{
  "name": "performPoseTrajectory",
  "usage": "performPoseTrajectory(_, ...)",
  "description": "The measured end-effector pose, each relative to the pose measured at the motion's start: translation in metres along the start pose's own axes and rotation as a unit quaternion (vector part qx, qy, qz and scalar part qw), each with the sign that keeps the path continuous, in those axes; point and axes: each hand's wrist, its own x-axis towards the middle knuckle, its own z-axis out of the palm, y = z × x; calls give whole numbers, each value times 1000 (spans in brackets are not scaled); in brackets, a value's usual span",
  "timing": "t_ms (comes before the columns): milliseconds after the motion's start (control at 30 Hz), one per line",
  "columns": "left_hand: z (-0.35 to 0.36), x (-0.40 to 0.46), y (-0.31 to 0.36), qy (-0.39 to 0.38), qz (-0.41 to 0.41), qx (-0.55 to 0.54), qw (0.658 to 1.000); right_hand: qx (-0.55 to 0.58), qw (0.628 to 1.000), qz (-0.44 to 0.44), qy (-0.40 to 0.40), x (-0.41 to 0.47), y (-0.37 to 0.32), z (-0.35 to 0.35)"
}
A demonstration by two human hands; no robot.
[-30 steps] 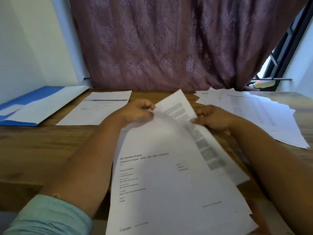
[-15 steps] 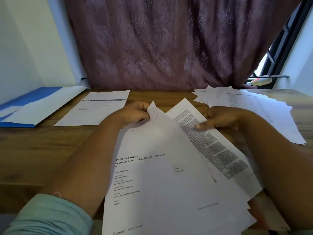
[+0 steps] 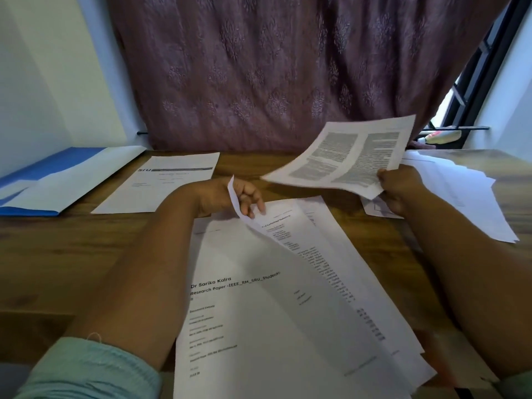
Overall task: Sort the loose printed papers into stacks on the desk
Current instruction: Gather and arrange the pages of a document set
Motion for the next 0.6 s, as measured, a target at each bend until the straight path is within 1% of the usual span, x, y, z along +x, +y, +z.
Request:
performPoseTrajectory(67,-3,1,-4,0,-10,32,999,59,998,33,-12,-2,-1,3)
performPoseTrajectory(167,-5,0,-7,63,-44,56,995,125,990,64,-24,-7,-2,7)
performPoseTrajectory(200,-4,-1,-5,67,-52,46,995,134,988,66,-26,-9,-2,9)
performPoseTrajectory(267,0,0,-2,55,-52,31,997,129,989,68,-33,-10,-1,9)
performPoseTrajectory(433,4,1,2,68,-59,25,996,132,988,76,-35,-11,-2,10)
performPoseTrajectory(500,5,0,2,77,-73,24,994,131,987,82,-39,-11,-2,10)
performPoseTrajectory(600,4,0,1,91,-113,62,987,125,987,87,-44,-11,-1,10)
